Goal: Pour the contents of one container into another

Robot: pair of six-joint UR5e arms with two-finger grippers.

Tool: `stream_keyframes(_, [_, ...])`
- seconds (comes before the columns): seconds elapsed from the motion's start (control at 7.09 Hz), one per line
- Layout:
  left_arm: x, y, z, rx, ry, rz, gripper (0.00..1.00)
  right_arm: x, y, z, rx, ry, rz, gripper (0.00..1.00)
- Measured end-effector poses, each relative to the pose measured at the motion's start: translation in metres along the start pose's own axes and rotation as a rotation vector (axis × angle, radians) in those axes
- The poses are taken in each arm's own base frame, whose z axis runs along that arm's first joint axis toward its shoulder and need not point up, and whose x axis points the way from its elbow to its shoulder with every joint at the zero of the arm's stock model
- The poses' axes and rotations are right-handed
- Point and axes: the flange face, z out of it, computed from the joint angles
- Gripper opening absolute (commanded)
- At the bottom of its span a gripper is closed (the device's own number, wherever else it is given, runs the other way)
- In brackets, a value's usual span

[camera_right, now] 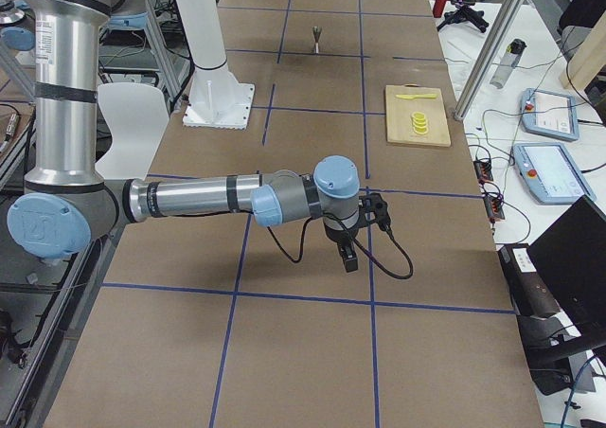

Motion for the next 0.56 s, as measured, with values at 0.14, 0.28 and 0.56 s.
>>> stream_keyframes(0.14, [0.003, 0.004, -0.003, 0.098, -0.026, -0.037, 1.0, 0.0, 0.002, 0.0, -0.002, -0.003, 0.002, 1.0])
stream_keyframes(0.28, [0.004, 0.009, -0.005, 0.19, -0.06, -0.053, 1.0, 0.0, 0.004, 0.001, -0.003, -0.005, 0.003, 1.0])
stream_keyframes(0.56, [0.017, 0.031, 0.0, 0.331, -0.144, -0.052, 1.0, 0.001, 0.007, 0.002, -0.007, -0.009, 0.007, 1.0])
